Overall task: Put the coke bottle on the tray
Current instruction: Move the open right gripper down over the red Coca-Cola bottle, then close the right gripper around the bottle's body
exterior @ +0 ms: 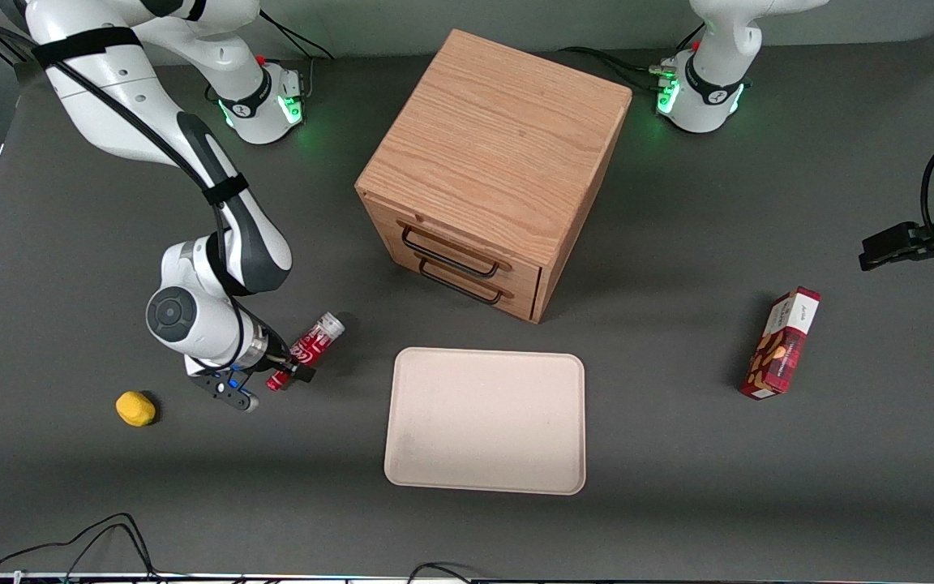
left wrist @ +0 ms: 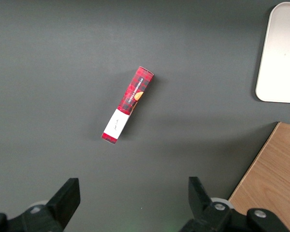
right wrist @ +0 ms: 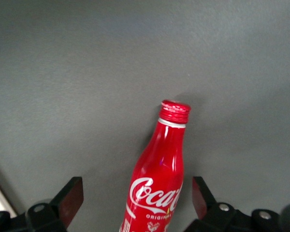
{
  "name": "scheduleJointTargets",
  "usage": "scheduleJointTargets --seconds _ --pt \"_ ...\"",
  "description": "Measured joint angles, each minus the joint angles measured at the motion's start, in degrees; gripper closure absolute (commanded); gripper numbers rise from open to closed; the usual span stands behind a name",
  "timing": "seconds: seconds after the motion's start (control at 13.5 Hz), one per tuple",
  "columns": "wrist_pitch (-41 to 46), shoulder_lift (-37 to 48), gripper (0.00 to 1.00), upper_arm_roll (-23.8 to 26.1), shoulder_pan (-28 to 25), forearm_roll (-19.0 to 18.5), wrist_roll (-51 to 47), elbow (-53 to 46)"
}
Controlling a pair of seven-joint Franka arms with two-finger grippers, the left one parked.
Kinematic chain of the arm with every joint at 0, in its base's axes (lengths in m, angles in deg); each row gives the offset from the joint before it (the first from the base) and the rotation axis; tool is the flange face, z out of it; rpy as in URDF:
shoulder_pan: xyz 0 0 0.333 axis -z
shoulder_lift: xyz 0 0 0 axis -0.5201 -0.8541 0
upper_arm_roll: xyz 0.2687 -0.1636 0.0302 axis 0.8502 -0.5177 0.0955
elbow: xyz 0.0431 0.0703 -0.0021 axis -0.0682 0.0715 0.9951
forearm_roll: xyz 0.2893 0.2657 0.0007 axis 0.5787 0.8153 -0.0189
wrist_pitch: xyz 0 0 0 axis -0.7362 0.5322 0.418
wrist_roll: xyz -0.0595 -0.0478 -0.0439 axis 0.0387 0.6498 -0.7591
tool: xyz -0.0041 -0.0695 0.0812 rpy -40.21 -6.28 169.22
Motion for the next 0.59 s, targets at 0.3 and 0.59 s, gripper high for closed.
scheduleJointTargets --seconds 0.3,0.59 --pt "-3.4 0.0 0.0 0.0 -0.4 0.0 -4.2 3.0" --pt "-6.2 -0.1 0.01 0.1 -1.6 -0.1 -7.5 5.2"
